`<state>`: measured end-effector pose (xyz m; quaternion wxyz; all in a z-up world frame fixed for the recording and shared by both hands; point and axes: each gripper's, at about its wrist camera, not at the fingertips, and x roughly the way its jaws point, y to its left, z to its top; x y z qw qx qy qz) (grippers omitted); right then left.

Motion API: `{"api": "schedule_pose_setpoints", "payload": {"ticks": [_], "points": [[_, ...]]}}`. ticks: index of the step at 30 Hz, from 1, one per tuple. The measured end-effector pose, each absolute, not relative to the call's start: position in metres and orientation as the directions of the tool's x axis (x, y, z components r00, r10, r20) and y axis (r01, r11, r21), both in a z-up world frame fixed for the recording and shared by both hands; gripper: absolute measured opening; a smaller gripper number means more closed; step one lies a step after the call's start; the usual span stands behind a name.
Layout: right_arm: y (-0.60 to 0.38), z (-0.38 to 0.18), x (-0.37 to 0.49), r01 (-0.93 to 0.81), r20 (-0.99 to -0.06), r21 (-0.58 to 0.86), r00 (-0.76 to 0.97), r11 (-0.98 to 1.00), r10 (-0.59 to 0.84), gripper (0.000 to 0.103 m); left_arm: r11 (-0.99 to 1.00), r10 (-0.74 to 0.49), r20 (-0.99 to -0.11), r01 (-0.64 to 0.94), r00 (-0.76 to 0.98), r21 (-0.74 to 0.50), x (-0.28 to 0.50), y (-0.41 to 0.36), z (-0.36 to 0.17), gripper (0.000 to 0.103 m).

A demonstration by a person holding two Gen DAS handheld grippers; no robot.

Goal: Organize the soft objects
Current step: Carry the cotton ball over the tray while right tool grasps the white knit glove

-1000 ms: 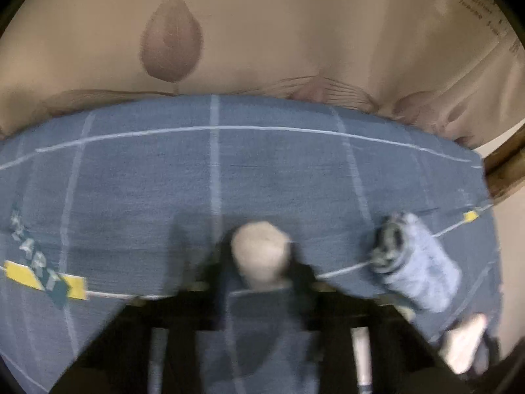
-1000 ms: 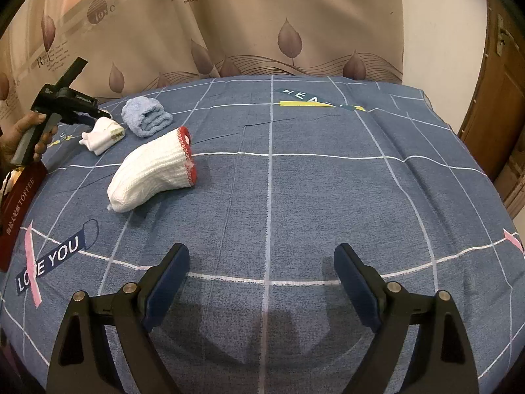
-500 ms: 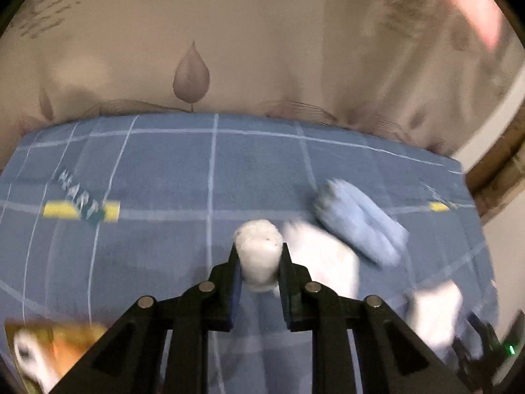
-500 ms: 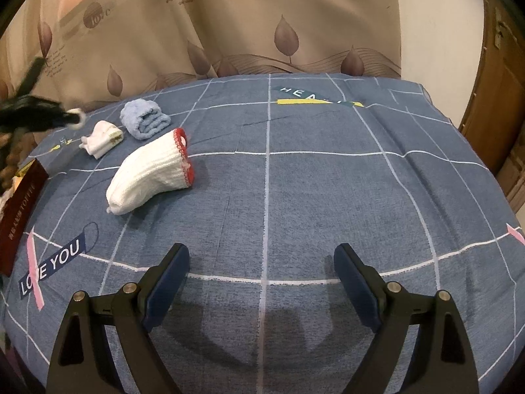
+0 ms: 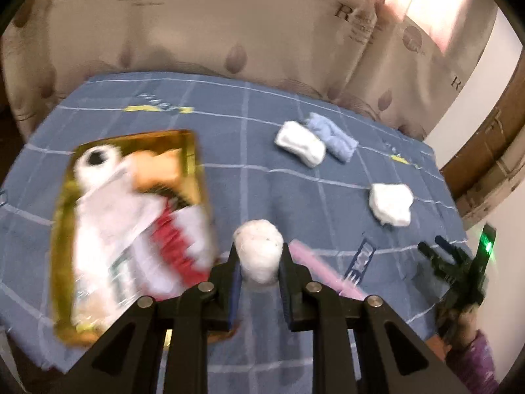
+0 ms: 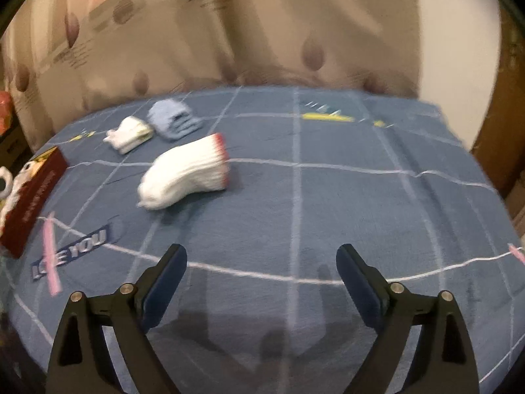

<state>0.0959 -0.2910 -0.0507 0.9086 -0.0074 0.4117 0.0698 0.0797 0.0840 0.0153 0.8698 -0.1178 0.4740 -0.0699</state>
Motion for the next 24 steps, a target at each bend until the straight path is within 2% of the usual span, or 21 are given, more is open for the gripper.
{"api": "schedule_pose_setpoints", "payload": {"ticks": [5,7,8,10,12,15,17,18,19,24], "points": [[-0.274,-0.04,0.109,-0.063,-0.733,0.376,0.59,0.925,0.338,0.091,0.979,-0.136,-0.796,-0.045,0.59,-0.201,0.04,0.111,0.022,0.021],[-0.266,-0.043,0.121,-0.012,-0.733,0.429,0.579,0.903,0.356,0.09,0.976,-0.128,-0.792,-0.068,0.597,-0.209,0.03,0.124,0.021,0.021],[-0.261,-0.046,0.127,-0.002,-0.736,0.439,0.573,0.899,0.361,0.086,0.972,-0.133,-0.791,-0.076,0.597,-0.221,0.028,0.129,0.02,0.021],[-0.255,-0.054,0.141,0.042,-0.75,0.469,0.546,0.882,0.373,0.06,0.966,-0.141,-0.789,-0.09,0.598,-0.241,0.024,0.141,0.019,0.021],[-0.255,-0.061,0.153,0.085,-0.738,0.529,0.537,0.844,0.409,0.058,0.961,-0.142,-0.783,-0.104,0.606,-0.255,0.02,0.151,0.02,0.021],[-0.252,-0.066,0.166,0.111,-0.741,0.541,0.531,0.834,0.41,0.055,0.958,-0.139,-0.78,-0.118,0.61,-0.263,0.017,0.162,0.019,0.021],[-0.25,-0.069,0.173,0.114,-0.735,0.561,0.523,0.82,0.431,0.044,0.953,-0.142,-0.778,-0.127,0.611,-0.274,0.016,0.17,0.016,0.021],[-0.249,-0.072,0.175,0.119,-0.737,0.567,0.516,0.815,0.437,0.027,0.952,-0.143,-0.778,-0.131,0.612,-0.278,0.015,0.173,0.015,0.021],[-0.248,-0.074,0.177,0.124,-0.739,0.57,0.508,0.812,0.442,0.021,0.95,-0.141,-0.778,-0.139,0.612,-0.281,0.015,0.176,0.013,0.021],[-0.246,-0.073,0.17,0.097,-0.727,0.569,0.523,0.817,0.444,0.016,0.943,-0.134,-0.781,-0.164,0.61,-0.29,0.011,0.186,0.005,0.022]]}}
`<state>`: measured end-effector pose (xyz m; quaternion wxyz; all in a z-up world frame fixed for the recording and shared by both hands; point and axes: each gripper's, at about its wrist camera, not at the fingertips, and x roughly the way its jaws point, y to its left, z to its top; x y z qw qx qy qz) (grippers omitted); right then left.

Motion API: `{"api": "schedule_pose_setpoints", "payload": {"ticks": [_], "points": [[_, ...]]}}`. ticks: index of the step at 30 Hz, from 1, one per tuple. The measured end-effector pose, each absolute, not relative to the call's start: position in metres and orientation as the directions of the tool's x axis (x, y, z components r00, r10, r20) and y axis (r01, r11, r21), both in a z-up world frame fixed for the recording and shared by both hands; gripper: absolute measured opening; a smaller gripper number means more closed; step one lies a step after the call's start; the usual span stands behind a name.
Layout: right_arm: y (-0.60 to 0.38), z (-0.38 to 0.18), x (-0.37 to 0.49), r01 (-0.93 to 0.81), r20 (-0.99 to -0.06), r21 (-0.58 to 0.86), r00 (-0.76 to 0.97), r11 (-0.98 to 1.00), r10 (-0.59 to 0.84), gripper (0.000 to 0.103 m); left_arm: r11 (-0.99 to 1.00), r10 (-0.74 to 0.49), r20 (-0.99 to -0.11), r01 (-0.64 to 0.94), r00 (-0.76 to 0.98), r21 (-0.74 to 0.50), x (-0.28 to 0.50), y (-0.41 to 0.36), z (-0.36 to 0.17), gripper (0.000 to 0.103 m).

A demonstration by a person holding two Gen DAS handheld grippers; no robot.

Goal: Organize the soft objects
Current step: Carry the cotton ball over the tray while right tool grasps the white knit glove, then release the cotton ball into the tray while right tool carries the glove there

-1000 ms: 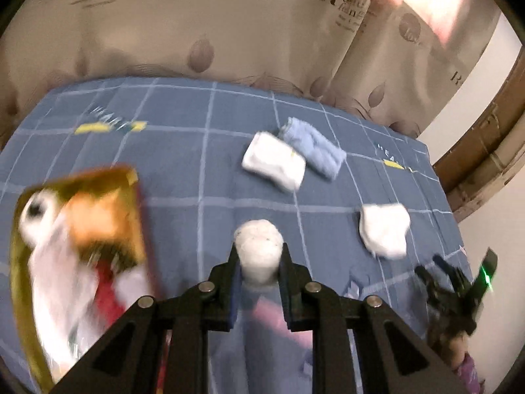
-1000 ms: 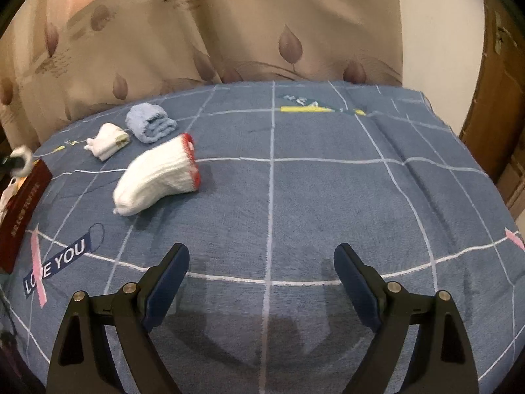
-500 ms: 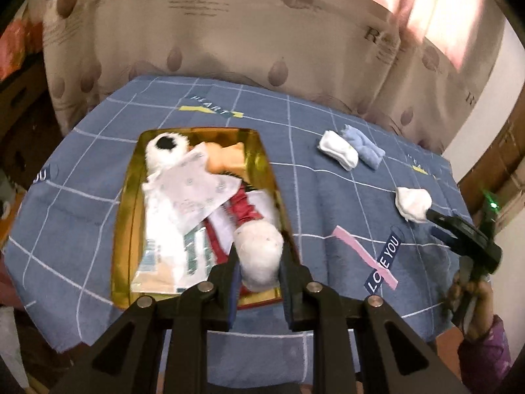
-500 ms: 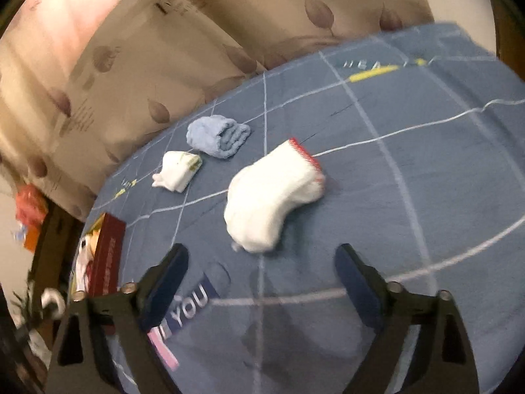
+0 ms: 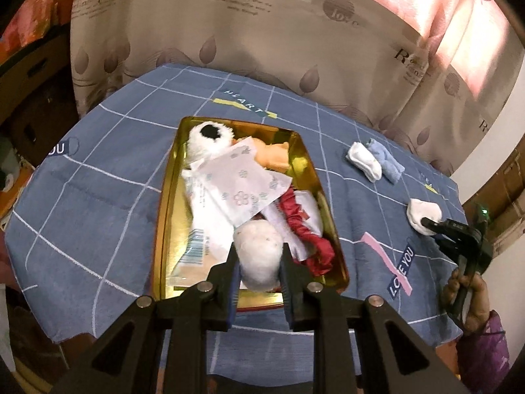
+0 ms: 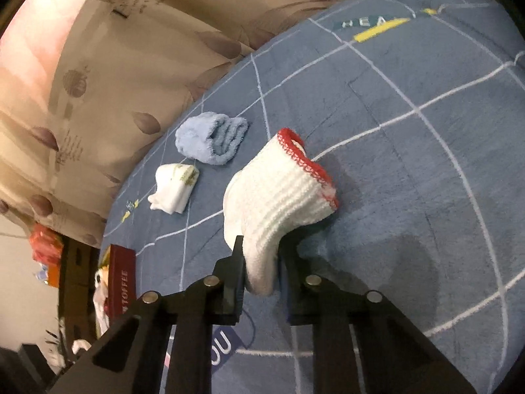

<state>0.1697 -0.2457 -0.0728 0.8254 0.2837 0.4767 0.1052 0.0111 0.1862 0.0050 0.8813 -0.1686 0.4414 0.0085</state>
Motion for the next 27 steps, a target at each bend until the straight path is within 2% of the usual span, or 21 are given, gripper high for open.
{"api": "schedule_pose_setpoints", "payload": {"ticks": [4,12,17,27], "points": [[-0.24,-0.051,0.15,0.029,-0.699,0.554,0.559,0.832,0.446,0.016,0.938,-0.137,-0.781,-0.174,0.609,-0.301,0.009,0.192,0.001,0.022],[-0.217,-0.004,0.097,-0.103,-0.614,0.601,0.576,0.793,0.54,0.016,0.946,-0.127,-0.785,-0.164,0.606,-0.28,0.012,0.193,-0.002,0.022],[-0.194,0.015,0.084,-0.163,-0.577,0.63,0.557,0.76,0.598,0.016,0.965,-0.063,-0.79,-0.165,0.609,-0.205,0.022,0.191,-0.006,0.024],[-0.118,0.033,0.083,-0.316,-0.569,0.609,0.465,0.728,0.678,0.016,0.977,0.029,-0.806,-0.188,0.591,-0.103,0.033,0.199,-0.025,0.026]]}}
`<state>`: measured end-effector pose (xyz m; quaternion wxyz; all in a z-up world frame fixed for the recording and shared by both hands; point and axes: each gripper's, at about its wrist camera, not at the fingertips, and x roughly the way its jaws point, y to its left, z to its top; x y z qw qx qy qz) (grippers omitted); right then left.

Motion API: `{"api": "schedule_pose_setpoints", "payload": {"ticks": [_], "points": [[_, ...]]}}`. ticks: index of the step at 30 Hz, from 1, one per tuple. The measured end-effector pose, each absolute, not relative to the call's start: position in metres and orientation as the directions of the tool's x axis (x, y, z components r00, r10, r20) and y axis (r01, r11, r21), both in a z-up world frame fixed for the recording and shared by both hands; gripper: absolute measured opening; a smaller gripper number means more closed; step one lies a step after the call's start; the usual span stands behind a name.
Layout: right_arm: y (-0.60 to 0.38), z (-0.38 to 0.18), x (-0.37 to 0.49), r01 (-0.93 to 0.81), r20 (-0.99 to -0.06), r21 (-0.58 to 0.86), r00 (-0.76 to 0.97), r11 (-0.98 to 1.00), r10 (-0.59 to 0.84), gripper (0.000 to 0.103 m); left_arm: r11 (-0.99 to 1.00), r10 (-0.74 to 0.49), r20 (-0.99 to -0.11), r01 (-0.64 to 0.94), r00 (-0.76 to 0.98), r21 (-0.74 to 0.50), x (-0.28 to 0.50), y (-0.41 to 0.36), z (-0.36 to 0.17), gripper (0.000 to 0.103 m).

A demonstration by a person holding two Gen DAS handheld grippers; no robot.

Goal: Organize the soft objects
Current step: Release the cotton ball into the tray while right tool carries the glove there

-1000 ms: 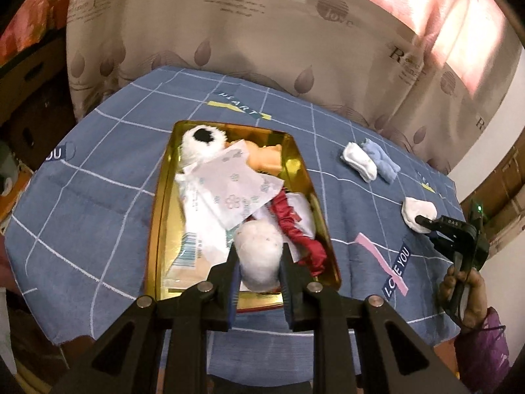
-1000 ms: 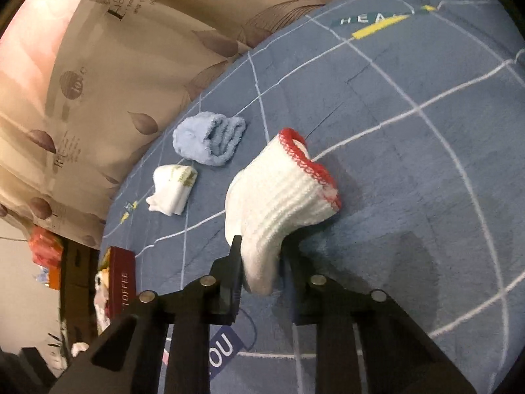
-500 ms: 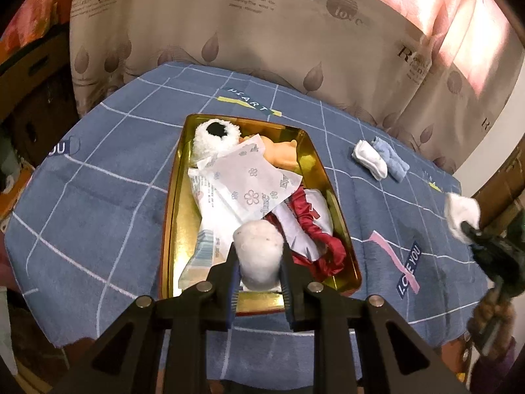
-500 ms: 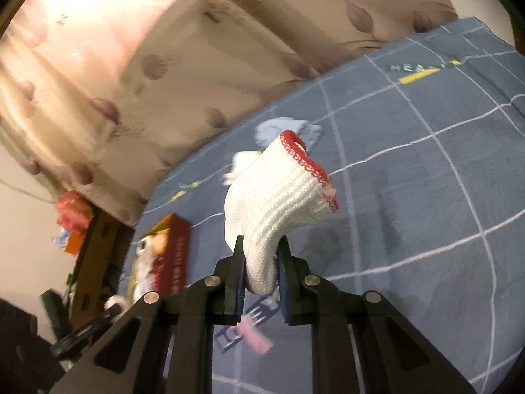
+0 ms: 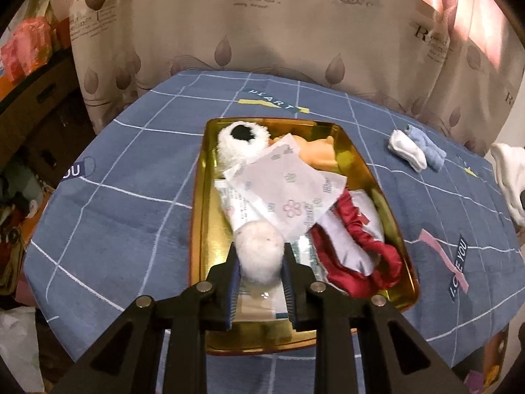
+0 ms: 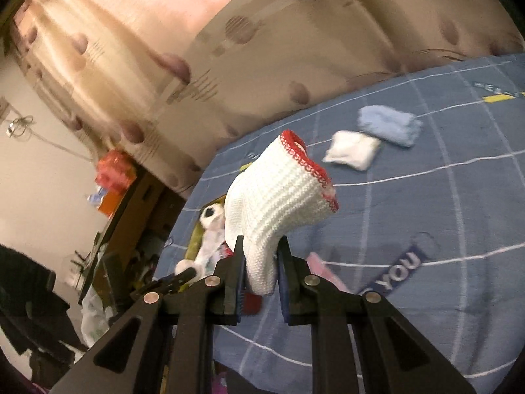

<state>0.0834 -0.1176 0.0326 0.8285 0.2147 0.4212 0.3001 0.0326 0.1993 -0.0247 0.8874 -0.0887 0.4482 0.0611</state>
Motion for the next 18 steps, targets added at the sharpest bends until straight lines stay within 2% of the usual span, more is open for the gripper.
{"api": "schedule_pose_setpoints", "payload": {"ticks": [2,4,9,18], "points": [[-0.106,0.035,0.084,-0.335,-0.573,0.602,0.452,0.725,0.684,0.016,0.976,0.036,-0.804,-0.193,0.593,-0.099,0.032,0.201,-0.024,0.029],[-0.088,0.036,0.088,-0.353,-0.578,0.6,0.429,0.718,0.695,0.016,0.977,0.058,-0.803,-0.199,0.593,-0.076,0.031,0.202,-0.024,0.04],[-0.05,0.034,0.099,-0.393,-0.597,0.588,0.38,0.707,0.707,0.016,0.975,0.127,-0.81,-0.224,0.572,-0.006,0.029,0.202,-0.021,0.055],[0.023,0.015,0.129,-0.426,-0.637,0.588,0.28,0.688,0.718,0.016,0.961,0.163,-0.817,-0.277,0.554,0.004,0.018,0.206,0.001,0.056]]}}
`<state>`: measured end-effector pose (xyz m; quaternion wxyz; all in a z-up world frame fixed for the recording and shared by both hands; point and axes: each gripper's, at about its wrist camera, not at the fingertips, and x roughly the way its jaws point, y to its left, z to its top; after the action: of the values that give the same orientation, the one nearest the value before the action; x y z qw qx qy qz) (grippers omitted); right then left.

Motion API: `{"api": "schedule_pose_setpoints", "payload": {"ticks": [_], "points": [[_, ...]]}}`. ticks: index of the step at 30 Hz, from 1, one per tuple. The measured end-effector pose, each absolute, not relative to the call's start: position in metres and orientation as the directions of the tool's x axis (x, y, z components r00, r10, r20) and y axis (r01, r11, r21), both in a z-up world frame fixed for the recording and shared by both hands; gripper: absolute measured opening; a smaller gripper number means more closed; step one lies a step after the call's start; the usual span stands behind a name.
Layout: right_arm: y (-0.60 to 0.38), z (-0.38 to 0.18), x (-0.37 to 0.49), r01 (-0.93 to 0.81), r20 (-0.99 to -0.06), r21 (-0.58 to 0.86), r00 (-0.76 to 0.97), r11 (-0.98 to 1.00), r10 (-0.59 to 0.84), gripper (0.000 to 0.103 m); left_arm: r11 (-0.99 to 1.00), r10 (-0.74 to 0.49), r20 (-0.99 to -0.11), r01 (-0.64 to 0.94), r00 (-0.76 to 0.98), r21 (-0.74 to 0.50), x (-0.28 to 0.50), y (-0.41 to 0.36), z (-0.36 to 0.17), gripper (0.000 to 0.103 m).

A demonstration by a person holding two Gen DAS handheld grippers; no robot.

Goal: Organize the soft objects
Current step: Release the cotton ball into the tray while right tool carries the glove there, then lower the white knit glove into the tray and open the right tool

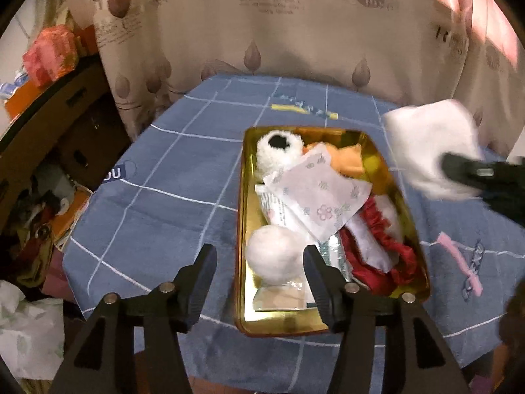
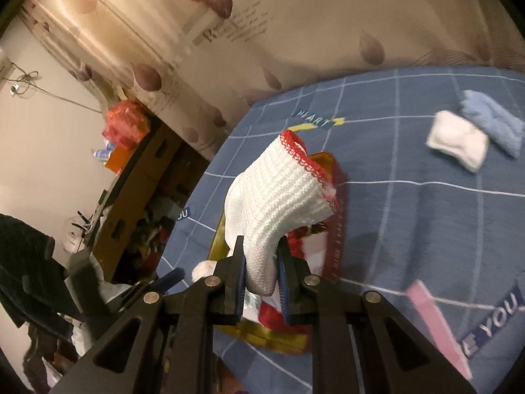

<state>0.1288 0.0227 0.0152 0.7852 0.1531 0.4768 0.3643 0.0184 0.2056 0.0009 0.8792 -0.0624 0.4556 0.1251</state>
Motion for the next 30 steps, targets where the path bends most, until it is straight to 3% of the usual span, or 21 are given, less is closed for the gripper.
{"api": "schedule_pose_setpoints", "payload": {"ticks": [6,16,24,30], "points": [[0.059,-0.008,0.15,-0.424,-0.682,0.573,0.227,0.701,0.695,0.016,0.965,0.125,-0.791,-0.26,0.599,-0.045,0.003,0.203,0.014,0.058],[0.091,-0.036,0.158,-0.468,-0.765,0.455,0.229,0.757,0.602,0.016,0.96,0.173,-0.767,-0.278,0.618,-0.008,0.002,0.208,0.015,0.058],[0.119,-0.036,0.149,-0.575,-0.813,0.22,0.338,0.788,0.474,0.017,0.959,0.172,-0.777,-0.283,0.606,-0.008,0.005,0.214,0.007,0.058],[0.131,-0.03,0.136,-0.61,-0.807,0.041,0.446,0.791,0.386,0.024,0.955,0.167,-0.781,-0.297,0.602,-0.024,0.005,0.219,0.004,0.058]]}}
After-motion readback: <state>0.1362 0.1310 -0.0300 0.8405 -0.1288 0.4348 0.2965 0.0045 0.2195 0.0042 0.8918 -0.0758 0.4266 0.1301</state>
